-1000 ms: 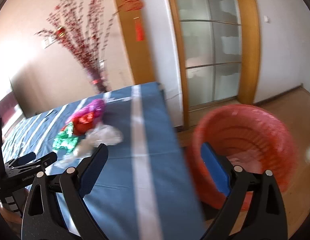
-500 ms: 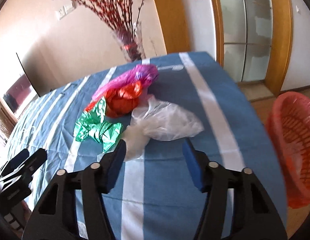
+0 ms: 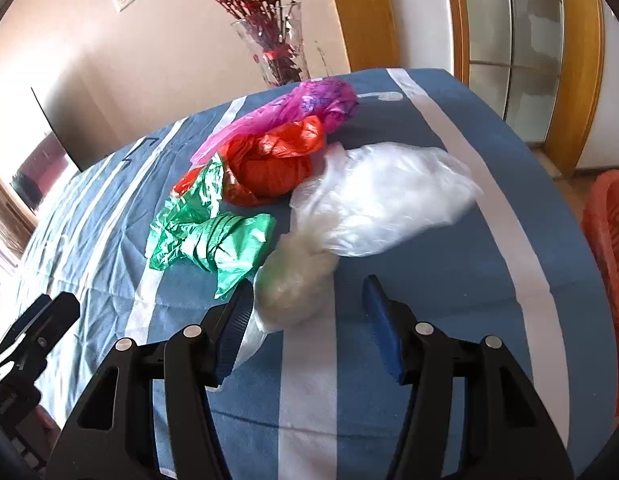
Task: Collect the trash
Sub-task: 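Grasp the clear bag with the right tool while the left tool grasps the green bag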
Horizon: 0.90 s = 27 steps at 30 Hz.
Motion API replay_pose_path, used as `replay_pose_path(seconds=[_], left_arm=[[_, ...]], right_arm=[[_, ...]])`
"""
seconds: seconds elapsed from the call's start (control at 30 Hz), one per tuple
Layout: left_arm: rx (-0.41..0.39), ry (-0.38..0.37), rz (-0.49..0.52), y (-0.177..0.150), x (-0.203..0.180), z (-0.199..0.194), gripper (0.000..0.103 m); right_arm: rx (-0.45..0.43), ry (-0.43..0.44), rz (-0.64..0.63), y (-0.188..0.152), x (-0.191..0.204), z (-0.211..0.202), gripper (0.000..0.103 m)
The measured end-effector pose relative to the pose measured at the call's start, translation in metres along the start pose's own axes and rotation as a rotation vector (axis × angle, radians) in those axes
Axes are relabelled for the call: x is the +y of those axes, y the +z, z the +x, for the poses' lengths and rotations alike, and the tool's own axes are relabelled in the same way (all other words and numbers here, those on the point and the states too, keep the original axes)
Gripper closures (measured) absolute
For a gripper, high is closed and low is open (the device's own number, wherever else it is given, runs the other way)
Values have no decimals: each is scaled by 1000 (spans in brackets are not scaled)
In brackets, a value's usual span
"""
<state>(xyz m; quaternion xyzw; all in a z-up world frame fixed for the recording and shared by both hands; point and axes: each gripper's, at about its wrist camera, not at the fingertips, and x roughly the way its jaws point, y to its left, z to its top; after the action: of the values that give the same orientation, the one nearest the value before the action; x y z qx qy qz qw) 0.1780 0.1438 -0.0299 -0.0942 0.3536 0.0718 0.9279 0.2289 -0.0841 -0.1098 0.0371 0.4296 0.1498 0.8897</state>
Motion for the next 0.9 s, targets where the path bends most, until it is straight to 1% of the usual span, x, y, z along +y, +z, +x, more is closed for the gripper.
replay_pose_path(seconds=[0.03, 0.07, 0.1, 0.2, 0.33, 0.43, 0.5, 0.7, 0.8, 0.87, 0.9], left_arm=[[0, 0, 2, 1, -1, 0, 4], [-2, 0, 6, 2, -3, 0, 4], [-1, 1, 8, 2, -4, 1, 4], [3, -18, 20, 5, -9, 2, 4], [8, -27, 55, 9, -24, 6, 4], [15, -48, 91, 14, -40, 13, 4], [6, -60, 117, 17, -53, 18, 4], [40, -68, 179, 29, -87, 46, 5], [73, -67, 197, 31, -95, 62, 14], [110, -70, 198, 30, -99, 73, 22], [125, -74, 194, 29, -99, 77, 23]], right_arm=[[2, 12, -8, 0, 1, 0, 60], [8, 11, -13, 0, 2, 1, 67], [8, 6, -14, 0, 1, 0, 72], [3, 2, 6, 0, -9, -4, 75], [-16, -26, 50, -2, -32, -13, 77], [-35, -73, 76, -5, -54, -25, 77], [-41, -89, 94, -7, -66, -31, 77], [-55, -113, 125, -12, -90, -45, 77], [-57, -114, 135, -13, -96, -48, 77], [-57, -112, 142, -14, -100, -50, 77], [-58, -111, 145, -14, -101, -51, 77]])
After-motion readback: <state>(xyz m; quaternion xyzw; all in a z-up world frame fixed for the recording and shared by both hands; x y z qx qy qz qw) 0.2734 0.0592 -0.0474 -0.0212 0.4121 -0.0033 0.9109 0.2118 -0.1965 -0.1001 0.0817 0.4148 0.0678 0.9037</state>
